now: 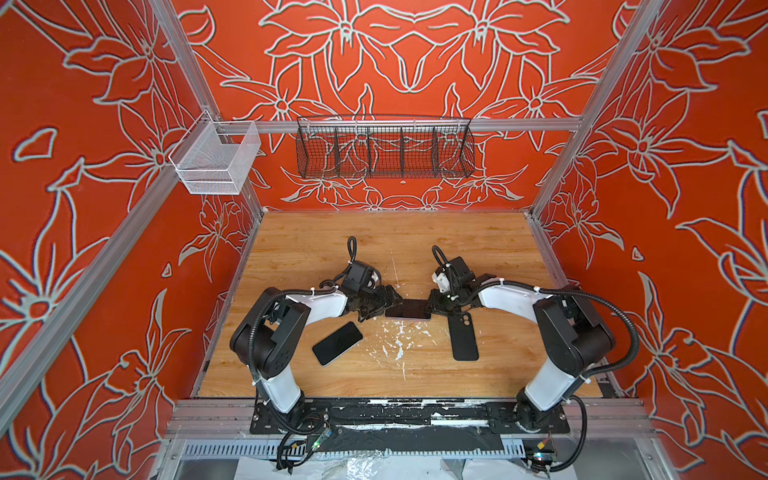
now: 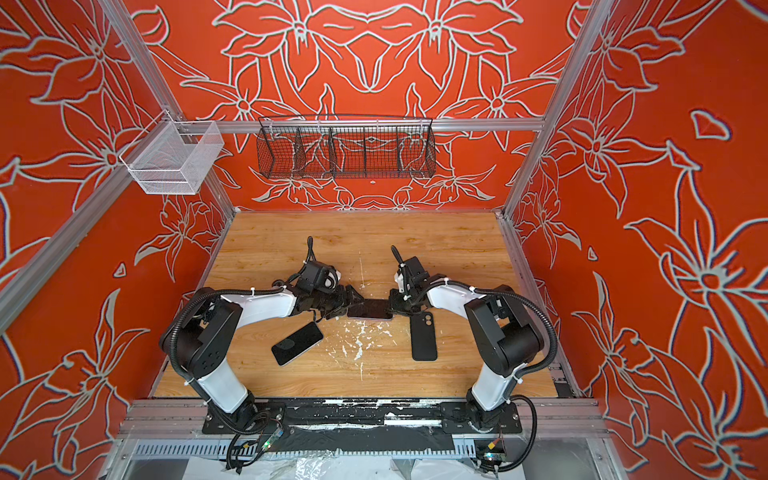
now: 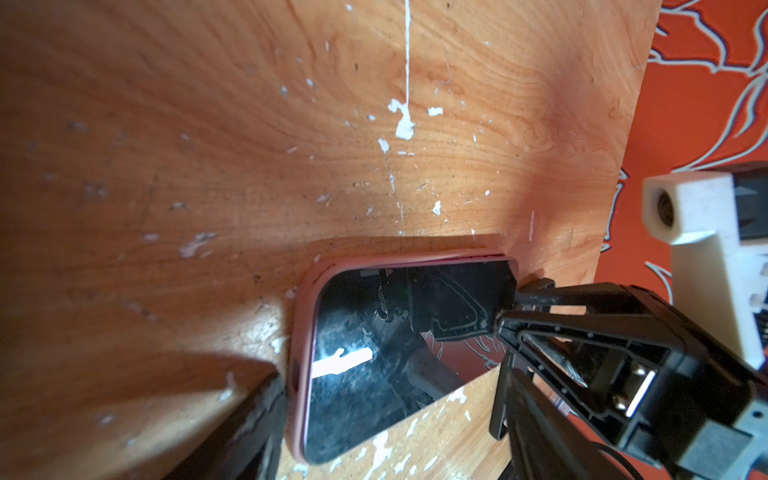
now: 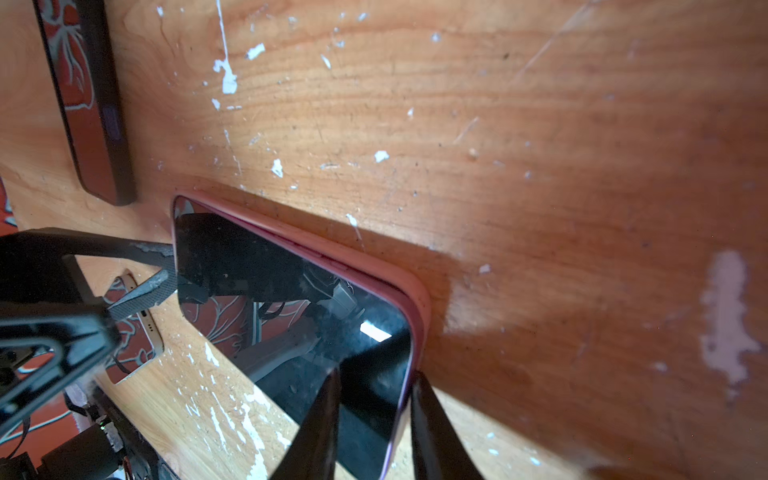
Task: Put the phone into the phone case
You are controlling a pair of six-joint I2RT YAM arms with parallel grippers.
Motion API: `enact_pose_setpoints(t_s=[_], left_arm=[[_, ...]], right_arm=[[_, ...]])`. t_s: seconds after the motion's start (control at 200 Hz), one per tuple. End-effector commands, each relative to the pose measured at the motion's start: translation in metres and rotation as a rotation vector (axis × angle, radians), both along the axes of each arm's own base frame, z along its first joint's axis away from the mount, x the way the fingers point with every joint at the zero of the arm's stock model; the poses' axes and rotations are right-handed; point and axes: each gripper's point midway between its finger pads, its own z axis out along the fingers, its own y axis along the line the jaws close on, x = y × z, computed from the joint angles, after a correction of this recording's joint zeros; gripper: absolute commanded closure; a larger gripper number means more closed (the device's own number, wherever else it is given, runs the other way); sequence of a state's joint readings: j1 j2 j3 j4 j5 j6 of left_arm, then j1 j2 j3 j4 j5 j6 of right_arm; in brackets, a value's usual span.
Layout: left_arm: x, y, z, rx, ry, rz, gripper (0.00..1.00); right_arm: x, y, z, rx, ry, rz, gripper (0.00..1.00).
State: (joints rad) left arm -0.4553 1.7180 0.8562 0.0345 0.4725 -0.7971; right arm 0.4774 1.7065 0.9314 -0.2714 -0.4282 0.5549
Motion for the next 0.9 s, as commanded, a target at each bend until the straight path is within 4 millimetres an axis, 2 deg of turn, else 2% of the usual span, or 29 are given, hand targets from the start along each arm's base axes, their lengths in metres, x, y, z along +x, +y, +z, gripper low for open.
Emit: enact_pose_setpoints(t_s=[0.0,0.155,0.365,0.53,0.896], left_arm=[[0.001,-0.004,-0.006,-0.007,0.016,-0.006,0.19],[0.002,-0.008,-0.003,-0.013,0.010,-0.013,0.20],[0.002,-0.005,0.002,0.005,-0.004,-0.016,0.21],[0.000,0.001,0.003,0.041,-0.016,-0.020,0.21],[0.004,0.000,0.013,0.056,-0.048,-0.043,0.18]], right_arm=[[-0.003,0.019,-0.002,0.060,0.008,0.045,0.71],[-0.004,0.025,0.000,0.071,0.001,0.068,0.70],[-0.004,0.012,0.009,0.024,-0.037,0.034,0.53],[-0.008,0.004,0.016,0.022,-0.045,0.009,0.46],[-0.008,0.004,-0.003,0.065,0.004,-0.035,0.42]])
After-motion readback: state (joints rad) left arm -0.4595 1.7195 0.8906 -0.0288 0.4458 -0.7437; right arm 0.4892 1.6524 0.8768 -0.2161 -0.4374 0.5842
